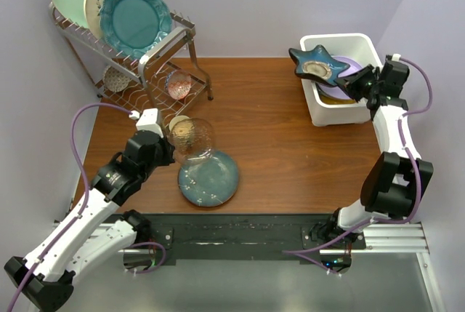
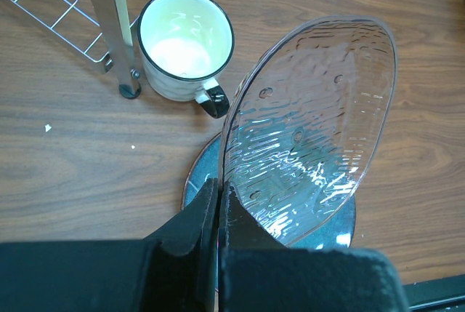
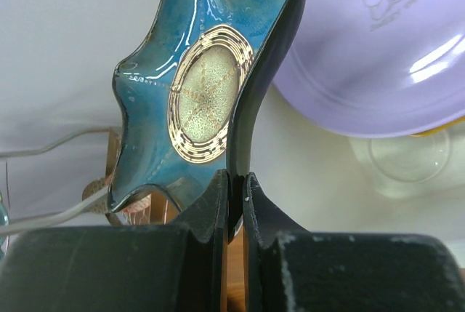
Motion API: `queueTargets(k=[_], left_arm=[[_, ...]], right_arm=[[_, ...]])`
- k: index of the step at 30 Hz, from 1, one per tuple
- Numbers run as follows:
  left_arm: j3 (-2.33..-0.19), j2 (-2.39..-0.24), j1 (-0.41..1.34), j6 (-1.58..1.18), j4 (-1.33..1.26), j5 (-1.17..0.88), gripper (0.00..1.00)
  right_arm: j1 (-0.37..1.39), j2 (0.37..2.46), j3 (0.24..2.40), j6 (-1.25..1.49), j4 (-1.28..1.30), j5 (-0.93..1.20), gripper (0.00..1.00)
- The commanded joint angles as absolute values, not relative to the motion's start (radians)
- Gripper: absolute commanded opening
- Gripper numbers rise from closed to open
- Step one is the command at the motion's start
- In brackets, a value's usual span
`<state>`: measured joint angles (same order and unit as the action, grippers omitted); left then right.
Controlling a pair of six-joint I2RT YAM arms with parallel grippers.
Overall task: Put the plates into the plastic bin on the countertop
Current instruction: Place the plate in the plastic bin.
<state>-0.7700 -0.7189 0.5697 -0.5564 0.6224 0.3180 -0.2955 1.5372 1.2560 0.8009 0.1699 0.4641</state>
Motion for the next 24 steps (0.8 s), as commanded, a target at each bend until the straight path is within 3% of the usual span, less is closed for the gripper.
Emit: queueTargets(k=[1,24], left_arm=[[-0.762,-0.704,0.563,-0.545,0.58,0.321,0.0],[-0.762,-0.727,0.563,-0.542,0.575,0.31,0.0]], right_arm=[[-0.324,1.474,1.264,0.865,-0.029,0.454,0.0],[-0.419,1.514,1.108,0.868,-0.094,0.284,0.0]])
